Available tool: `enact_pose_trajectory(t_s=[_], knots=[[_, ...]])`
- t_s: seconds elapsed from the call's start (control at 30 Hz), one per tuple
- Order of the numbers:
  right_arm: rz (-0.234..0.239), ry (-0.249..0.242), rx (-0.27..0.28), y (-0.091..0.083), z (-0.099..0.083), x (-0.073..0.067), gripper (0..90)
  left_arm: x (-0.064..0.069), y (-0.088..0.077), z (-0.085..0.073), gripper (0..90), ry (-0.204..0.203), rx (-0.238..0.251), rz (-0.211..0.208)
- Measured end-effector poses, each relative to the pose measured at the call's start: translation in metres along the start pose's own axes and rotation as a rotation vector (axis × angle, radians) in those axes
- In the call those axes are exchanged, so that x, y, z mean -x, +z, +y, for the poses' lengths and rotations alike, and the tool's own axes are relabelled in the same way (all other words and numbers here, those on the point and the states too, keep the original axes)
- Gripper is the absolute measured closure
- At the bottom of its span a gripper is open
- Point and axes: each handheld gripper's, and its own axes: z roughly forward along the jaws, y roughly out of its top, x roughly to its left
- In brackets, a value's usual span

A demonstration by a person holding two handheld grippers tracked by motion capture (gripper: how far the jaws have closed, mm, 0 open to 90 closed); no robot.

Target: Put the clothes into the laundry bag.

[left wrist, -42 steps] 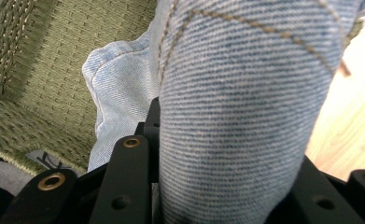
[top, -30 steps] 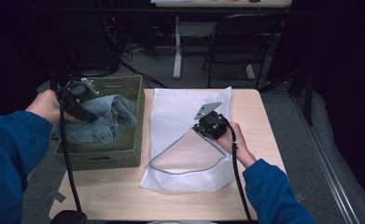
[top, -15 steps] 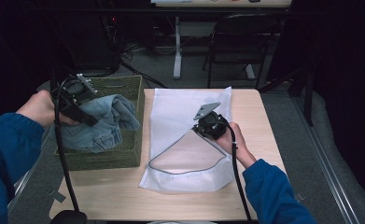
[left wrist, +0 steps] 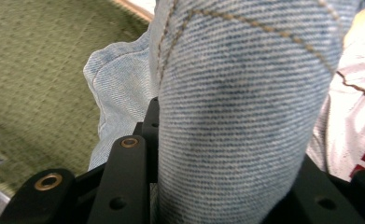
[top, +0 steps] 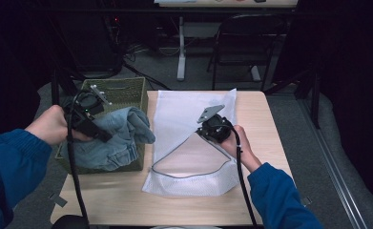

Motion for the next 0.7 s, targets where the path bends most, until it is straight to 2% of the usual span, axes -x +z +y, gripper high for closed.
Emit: enact_pose_trajectory(t_s=[0.13,0.27,0.4,0.53,0.7], knots=[[0.0,0.003,0.002,0.0,0.0,0.0,90.0,0.011,0.005,0.003,65.3,0.023,0.002,-0.031],[-0.001,0.005,0.0,0.0,0.001,-0.001,90.0,0.022,0.012,0.007,65.3,0.038,0.001,-0.043],[-0.003,0.006,0.0,0.0,0.001,-0.002,90.0,0.033,0.021,0.012,65.3,0.054,-0.009,-0.074],[-0.001,0.002,0.0,0.0,0.002,-0.003,90.0,0.044,0.031,0.019,65.2,0.095,-0.03,-0.09],[-0.003,0.004,0.004,-0.001,0.003,-0.004,90.0,0.053,0.045,0.027,65.2,0.113,-0.021,-0.121]])
